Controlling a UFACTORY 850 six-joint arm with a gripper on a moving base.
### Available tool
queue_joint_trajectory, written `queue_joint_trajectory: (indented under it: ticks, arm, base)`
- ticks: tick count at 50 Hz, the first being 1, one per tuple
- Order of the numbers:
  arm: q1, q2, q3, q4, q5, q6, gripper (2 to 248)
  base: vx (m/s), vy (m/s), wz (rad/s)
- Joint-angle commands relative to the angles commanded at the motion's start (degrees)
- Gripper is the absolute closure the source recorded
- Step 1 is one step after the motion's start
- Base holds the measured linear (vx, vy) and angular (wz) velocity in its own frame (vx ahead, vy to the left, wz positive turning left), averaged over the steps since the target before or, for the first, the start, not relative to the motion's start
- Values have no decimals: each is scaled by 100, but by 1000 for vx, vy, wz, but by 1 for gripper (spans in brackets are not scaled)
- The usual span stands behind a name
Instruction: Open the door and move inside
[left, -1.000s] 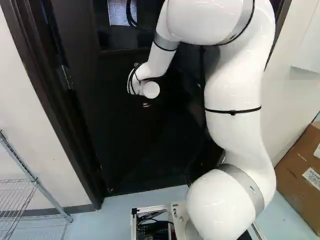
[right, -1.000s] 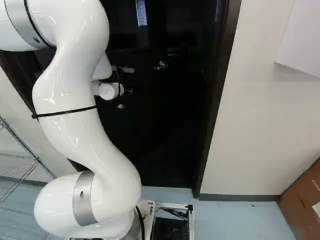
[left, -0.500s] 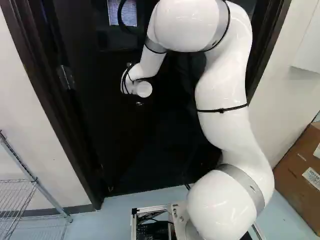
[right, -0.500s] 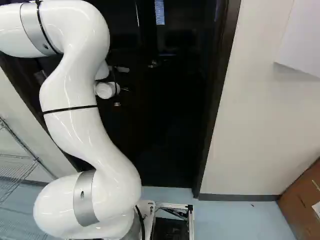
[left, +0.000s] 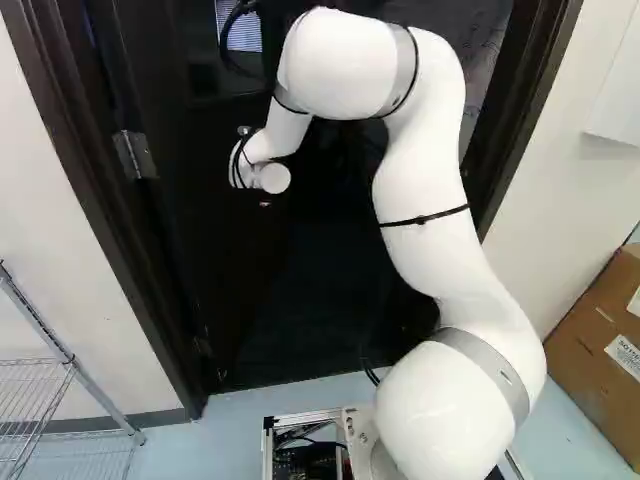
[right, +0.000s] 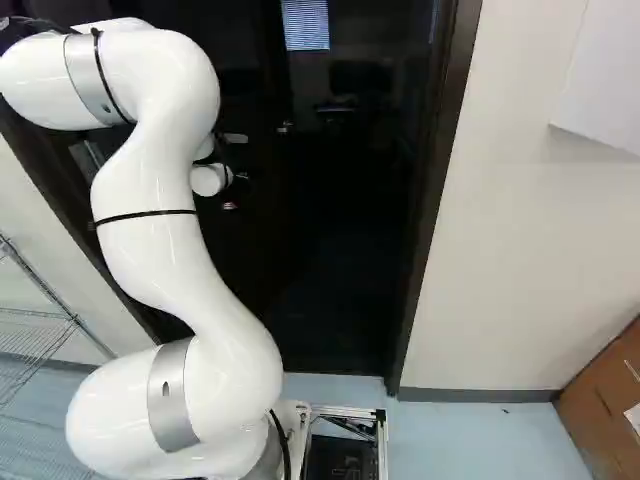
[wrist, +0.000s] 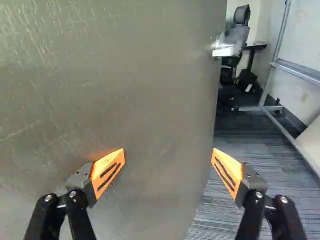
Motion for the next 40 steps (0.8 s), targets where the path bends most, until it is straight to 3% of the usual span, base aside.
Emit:
queue_joint_trajectory:
  ticks: [40]
  arm:
    - [297,-1096,-1500,-726,-284,0,3]
  base:
    - [0,0,0]
